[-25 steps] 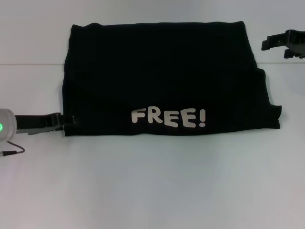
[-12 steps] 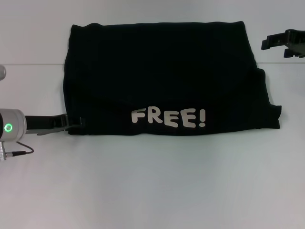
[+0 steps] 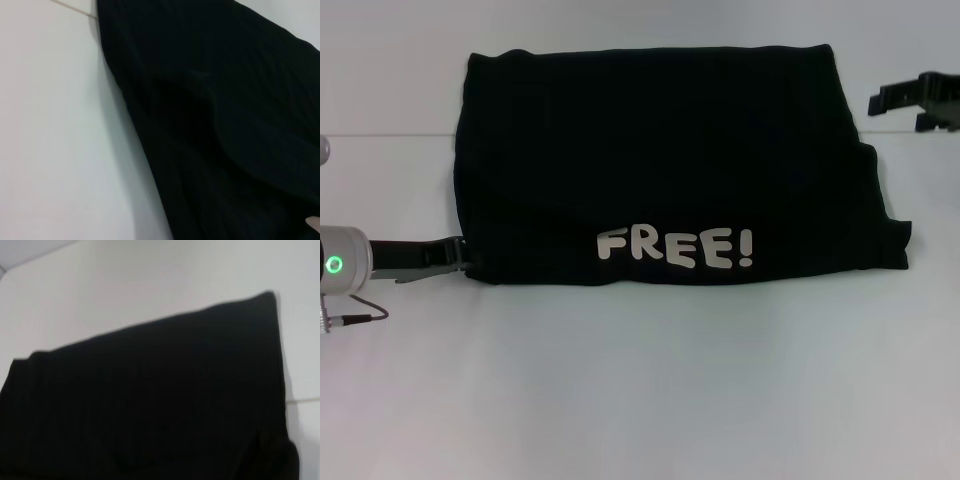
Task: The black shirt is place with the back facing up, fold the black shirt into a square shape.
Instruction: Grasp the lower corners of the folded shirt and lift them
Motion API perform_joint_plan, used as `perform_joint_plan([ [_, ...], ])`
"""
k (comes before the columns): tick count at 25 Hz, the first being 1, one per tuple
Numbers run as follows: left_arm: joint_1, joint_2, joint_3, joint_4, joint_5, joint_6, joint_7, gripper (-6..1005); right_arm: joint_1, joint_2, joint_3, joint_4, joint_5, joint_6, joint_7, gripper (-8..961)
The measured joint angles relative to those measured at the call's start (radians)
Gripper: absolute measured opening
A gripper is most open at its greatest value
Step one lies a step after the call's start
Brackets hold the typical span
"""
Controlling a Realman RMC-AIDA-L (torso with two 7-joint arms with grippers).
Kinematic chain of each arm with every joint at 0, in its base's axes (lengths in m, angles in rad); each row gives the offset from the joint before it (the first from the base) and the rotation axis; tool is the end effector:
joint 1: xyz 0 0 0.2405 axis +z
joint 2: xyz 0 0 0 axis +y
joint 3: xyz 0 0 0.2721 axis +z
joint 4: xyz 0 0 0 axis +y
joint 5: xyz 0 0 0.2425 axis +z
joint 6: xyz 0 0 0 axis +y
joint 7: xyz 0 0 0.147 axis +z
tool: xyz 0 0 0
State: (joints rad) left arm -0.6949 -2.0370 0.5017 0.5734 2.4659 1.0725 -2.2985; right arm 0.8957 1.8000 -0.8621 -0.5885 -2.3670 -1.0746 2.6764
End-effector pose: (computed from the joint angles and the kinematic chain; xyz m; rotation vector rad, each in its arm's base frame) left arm -0.3453 0.4333 0.0074 -1.9875 -1.6626 -0.3458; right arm 0.2510 0.5250 0.1024 -1.9692 1.5388 0.2757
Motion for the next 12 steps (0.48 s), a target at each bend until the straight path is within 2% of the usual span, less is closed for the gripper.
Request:
perform_joint_plan([
  [4,-0.004,0.007,-0.001,0.010,-0.001,0.040,0.008,128,-0.015,-0.008,0.005,-0.012,-0.050,-0.087,-0.011,838],
  [9,-0.012,0.016,-0.010,0.027,-0.007,0.064,0.003,11,-0.068,-0.020,0.007,-0.055,-0.098,-0.203,-0.008,838],
  [12,-0.019,0.016,-0.011,0.031,-0.011,0.061,0.001,11,-0.101,-0.022,0.007,-0.064,-0.104,-0.225,-0.015,837],
])
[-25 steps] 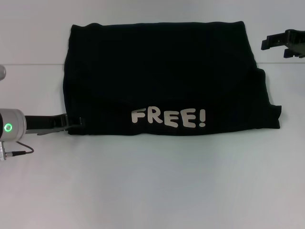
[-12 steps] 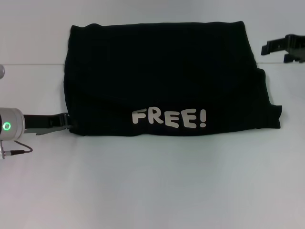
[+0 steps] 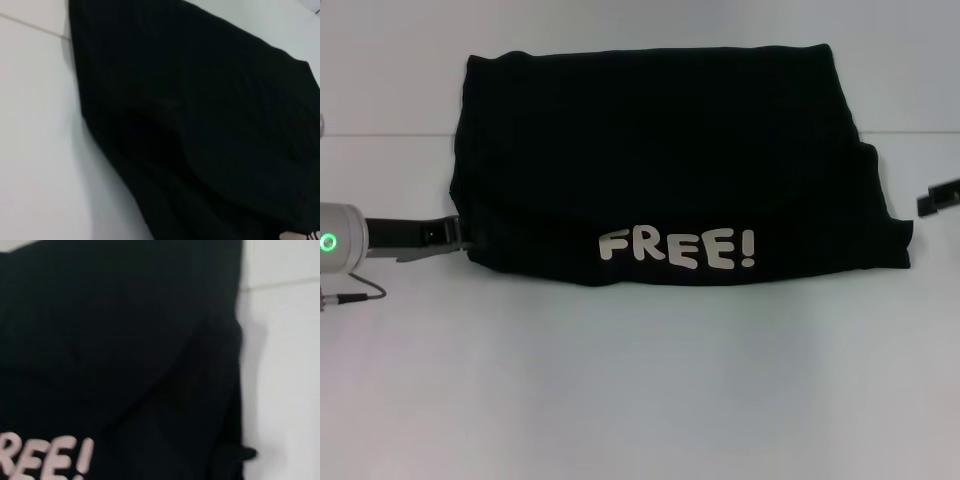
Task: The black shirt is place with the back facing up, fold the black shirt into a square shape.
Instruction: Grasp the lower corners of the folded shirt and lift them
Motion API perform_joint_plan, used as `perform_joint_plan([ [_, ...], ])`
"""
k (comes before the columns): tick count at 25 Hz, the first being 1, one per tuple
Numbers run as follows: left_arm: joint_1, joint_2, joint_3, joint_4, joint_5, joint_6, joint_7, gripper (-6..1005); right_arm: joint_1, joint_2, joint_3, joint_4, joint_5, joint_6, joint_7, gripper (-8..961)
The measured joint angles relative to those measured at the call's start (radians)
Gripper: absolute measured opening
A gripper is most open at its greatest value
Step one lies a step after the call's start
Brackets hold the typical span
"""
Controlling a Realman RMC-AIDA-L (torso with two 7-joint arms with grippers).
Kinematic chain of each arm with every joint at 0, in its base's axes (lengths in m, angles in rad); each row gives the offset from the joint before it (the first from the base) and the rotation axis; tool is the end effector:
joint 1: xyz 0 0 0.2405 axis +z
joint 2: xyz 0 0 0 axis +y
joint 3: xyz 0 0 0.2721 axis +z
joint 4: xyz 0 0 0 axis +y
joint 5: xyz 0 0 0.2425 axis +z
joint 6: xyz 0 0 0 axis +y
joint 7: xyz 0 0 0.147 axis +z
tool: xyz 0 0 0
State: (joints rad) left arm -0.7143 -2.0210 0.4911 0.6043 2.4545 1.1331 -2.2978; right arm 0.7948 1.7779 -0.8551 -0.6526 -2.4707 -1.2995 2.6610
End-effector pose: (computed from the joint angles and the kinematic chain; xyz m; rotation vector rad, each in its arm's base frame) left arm -0.3320 0.4416 0.0219 -2.0309 -1.6340 -0.3794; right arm 0.2985 0.4761 0.1129 -2.0178 1.6521 0.0249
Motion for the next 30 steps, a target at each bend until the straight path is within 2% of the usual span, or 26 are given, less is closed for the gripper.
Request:
perform_joint_plan([
  [3,-0.009,0.000,0.002,-0.002,-0.001,-0.013,0.000,11,-0.025,0.016,0.011,-0.002,-0.002,0.026,-0.034,837],
  [10,-0.023,0.001,0.005,-0.007,-0.001,-0.026,0.000,11,-0.036,0.090,0.076,-0.004,0.000,0.114,-0.160,837],
  [18,-0.020,0.001,-0.001,-0.008,-0.002,-0.028,-0.001,11,-0.036,0.140,0.071,0.009,-0.007,0.215,-0.258,838],
  [23,-0.017,0.001,-0.002,-0.007,-0.004,-0.029,-0.002,11,-0.025,0.158,0.060,0.051,-0.009,0.260,-0.290,838],
  [30,-0.018,0.001,-0.002,-0.008,-0.004,-0.035,-0.003,12,-0.017,0.162,0.032,0.098,-0.009,0.294,-0.295,802],
])
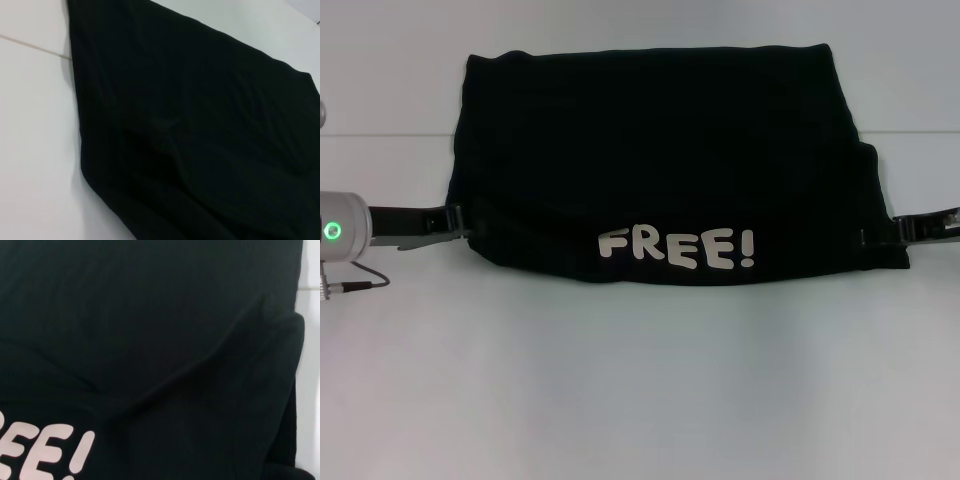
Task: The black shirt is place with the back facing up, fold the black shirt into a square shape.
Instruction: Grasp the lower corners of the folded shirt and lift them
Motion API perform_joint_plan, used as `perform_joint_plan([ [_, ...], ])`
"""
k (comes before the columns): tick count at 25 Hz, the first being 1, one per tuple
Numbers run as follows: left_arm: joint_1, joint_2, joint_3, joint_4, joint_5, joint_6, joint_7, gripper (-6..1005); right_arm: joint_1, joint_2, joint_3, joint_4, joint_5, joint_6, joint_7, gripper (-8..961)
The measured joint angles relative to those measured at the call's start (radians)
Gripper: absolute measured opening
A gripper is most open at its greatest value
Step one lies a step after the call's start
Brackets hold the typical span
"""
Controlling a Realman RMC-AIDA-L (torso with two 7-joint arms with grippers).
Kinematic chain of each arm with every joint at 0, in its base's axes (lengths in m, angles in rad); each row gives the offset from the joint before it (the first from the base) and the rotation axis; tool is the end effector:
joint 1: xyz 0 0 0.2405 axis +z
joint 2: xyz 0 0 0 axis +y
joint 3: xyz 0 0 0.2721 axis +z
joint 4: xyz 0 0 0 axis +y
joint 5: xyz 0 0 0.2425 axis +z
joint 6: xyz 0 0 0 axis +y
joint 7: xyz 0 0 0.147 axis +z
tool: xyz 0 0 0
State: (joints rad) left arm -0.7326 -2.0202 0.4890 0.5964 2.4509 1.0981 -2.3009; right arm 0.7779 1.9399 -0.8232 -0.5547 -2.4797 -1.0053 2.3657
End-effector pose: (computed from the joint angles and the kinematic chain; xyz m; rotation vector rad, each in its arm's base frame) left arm -0.3271 0.4503 0.0230 -2.0127 -1.6123 -0.3917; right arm 0.3165 0.4731 0.0275 -2.1232 1.3996 0.0386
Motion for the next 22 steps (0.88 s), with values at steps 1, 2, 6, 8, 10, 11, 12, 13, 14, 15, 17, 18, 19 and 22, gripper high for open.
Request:
perform_joint_plan([
  [1,-0.001,0.000,0.000,0.000,0.000,0.000,0.000,12,0.001,0.000,0.000,0.000,0.002,-0.003,-0.001,796],
  [2,-0.002,0.000,0.000,0.000,0.000,0.000,0.000,12,0.001,0.000,0.000,0.000,0.004,-0.010,-0.002,791],
  [6,-0.003,-0.003,0.000,0.000,0.000,0.000,0.000,12,0.005,0.001,0.000,0.000,0.006,-0.032,-0.003,770],
  [8,-0.003,-0.004,0.000,0.000,0.000,0.000,0.000,12,0.005,0.001,0.001,0.001,0.005,-0.036,0.003,760],
  [10,-0.004,-0.005,0.000,0.000,0.000,0.000,0.000,12,0.004,0.001,0.005,0.001,0.004,-0.036,0.015,749],
  [11,-0.004,-0.006,0.000,0.000,0.000,0.000,0.000,12,0.002,0.001,0.007,0.000,0.004,-0.035,0.020,744],
  [12,-0.004,-0.006,0.000,0.001,0.000,0.000,0.000,12,0.000,0.000,0.007,-0.002,0.004,-0.033,0.026,739],
  [13,-0.004,-0.006,0.000,0.002,0.000,0.000,0.000,12,-0.002,-0.001,0.007,-0.003,0.003,-0.031,0.030,720],
  [14,-0.004,-0.007,0.000,0.003,0.000,0.000,0.000,12,-0.003,-0.004,0.007,-0.003,0.003,-0.029,0.034,701],
  [15,-0.004,-0.007,0.000,0.003,0.000,0.000,0.000,12,-0.003,-0.006,0.007,-0.002,0.002,-0.029,0.037,681],
  [17,-0.004,-0.008,0.000,0.003,0.000,0.000,0.000,12,-0.003,-0.009,0.007,0.000,0.001,-0.028,0.041,643],
  [18,-0.004,-0.008,0.000,0.003,0.000,0.000,0.000,12,-0.003,-0.009,0.007,0.000,0.001,-0.027,0.043,624],
  [19,-0.004,-0.008,0.000,0.004,0.000,0.000,0.000,12,-0.004,-0.010,0.007,0.000,0.001,-0.026,0.045,605],
  [22,-0.004,-0.008,0.000,0.005,0.000,0.001,0.000,12,-0.005,-0.011,0.008,0.000,0.001,-0.025,0.045,547],
])
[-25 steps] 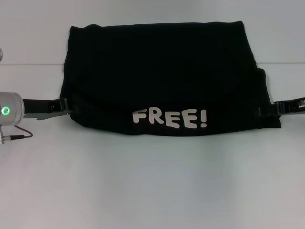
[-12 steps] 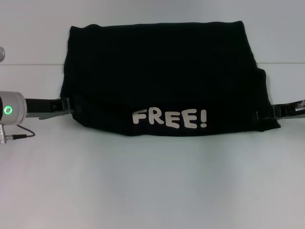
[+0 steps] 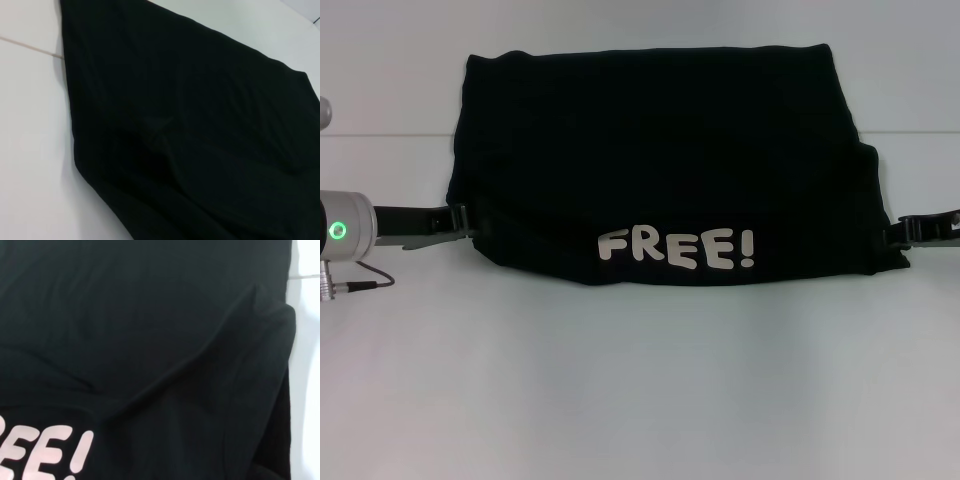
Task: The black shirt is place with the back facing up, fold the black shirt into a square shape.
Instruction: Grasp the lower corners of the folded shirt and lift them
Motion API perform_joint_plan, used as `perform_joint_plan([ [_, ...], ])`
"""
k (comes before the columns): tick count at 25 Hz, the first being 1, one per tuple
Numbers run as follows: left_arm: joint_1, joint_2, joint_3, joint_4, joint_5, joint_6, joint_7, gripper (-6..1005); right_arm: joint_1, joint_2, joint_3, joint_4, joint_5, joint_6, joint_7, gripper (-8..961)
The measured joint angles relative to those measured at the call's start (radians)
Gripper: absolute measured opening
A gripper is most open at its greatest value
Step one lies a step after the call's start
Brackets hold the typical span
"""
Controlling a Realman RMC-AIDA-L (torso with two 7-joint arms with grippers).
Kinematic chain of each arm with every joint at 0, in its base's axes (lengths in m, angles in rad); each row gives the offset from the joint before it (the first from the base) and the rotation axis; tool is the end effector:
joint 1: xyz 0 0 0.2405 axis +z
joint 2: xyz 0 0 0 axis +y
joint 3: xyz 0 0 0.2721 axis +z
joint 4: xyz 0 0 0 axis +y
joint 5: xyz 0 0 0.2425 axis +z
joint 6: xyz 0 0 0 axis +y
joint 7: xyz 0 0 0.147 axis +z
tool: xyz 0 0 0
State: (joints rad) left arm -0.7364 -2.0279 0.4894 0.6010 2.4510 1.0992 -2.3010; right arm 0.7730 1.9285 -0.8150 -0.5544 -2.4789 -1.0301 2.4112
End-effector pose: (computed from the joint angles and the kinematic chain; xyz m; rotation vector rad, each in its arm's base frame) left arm -0.3237 0.4509 0.0200 -2.0207 -1.6101 -0.3957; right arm 0.3197 0.4706 0.0327 -2.0930 1.4658 0.0541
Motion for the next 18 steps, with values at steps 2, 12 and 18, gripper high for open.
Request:
perform_joint_plan([
  [2,0.000,0.000,0.000,0.000,0.000,0.001,0.000,12,0.000,0.000,0.000,0.000,0.000,0.001,0.000,480],
  [12,0.000,0.006,0.003,0.001,-0.021,0.019,0.009,11,-0.008,-0.006,0.051,-0.008,0.006,-0.022,-0.008,60],
  [18,-0.007,0.030,0.008,0.003,-0.021,0.141,0.003,11,-0.021,-0.035,0.082,-0.018,0.002,-0.107,0.025,57],
])
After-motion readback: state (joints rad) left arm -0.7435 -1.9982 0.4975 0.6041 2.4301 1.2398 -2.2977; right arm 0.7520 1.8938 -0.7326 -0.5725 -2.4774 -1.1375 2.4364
